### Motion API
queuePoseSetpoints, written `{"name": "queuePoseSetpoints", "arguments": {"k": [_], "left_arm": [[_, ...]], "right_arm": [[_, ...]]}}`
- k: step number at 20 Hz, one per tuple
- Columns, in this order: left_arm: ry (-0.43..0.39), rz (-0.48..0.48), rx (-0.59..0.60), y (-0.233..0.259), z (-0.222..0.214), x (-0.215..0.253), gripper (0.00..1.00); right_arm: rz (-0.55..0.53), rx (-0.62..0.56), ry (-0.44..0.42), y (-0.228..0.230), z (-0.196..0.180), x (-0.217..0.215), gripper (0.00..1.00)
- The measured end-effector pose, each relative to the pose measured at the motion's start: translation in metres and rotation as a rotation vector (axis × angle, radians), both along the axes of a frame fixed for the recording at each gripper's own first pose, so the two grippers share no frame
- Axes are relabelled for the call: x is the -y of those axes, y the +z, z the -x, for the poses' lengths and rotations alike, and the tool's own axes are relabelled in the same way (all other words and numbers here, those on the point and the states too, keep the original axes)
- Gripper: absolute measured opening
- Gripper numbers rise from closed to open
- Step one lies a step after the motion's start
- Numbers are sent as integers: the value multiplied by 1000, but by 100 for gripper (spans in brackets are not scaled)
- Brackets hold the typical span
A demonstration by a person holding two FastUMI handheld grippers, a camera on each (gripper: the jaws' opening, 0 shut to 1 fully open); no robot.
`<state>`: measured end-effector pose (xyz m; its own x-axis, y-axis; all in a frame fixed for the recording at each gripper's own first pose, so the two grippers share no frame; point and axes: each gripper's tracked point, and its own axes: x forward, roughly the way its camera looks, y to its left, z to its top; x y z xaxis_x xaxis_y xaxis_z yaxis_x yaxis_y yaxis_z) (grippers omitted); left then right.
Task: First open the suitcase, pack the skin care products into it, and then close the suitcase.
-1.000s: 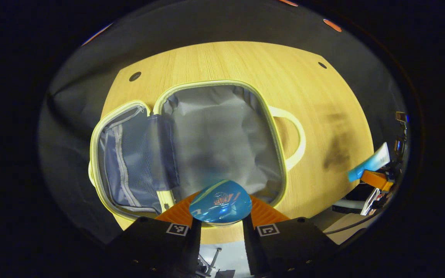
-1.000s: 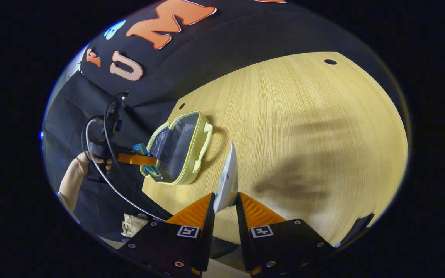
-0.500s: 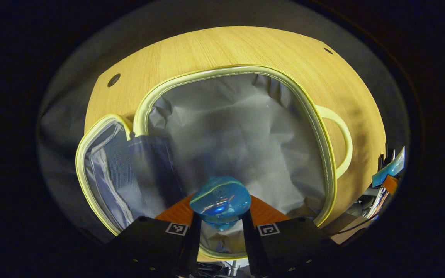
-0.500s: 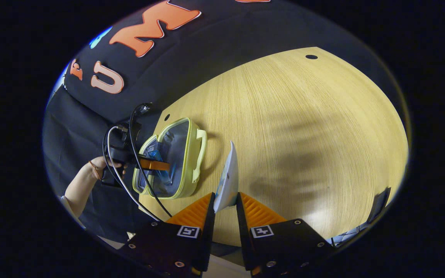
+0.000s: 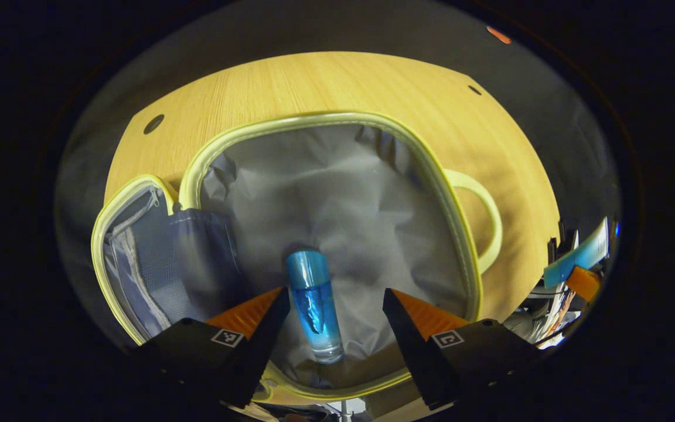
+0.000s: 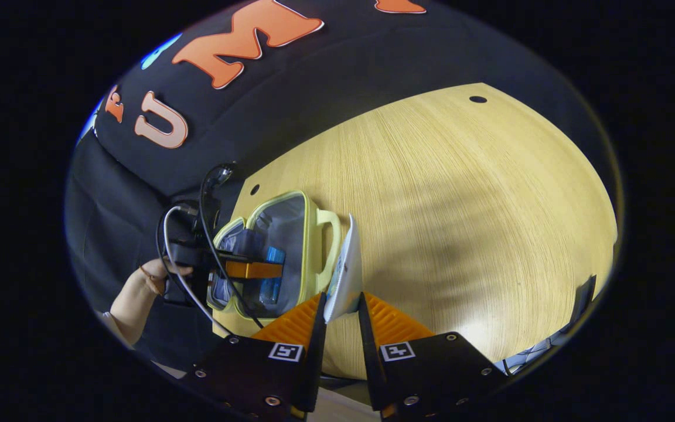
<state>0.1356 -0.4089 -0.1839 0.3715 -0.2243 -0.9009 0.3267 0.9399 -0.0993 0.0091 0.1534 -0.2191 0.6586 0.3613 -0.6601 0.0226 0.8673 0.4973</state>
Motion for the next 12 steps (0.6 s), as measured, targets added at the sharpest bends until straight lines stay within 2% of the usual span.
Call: {"name": "queuePoseSetpoints", "arguments": {"k": [3,5,8,12], "left_arm": [[-32,66,88,33,18,-5,98],[-24,123,142,55,33,-15,98],[51,162,215,77,51,-63,98],[212,135,277,94,79,-154,98]], "right_arm": [[22,20,34,22,-17,-15,34],[33,19,82,35,-27,-31,34],[86,19,188,50,-43,-61,34],[148,1,339,53,-62,-121,34]]}}
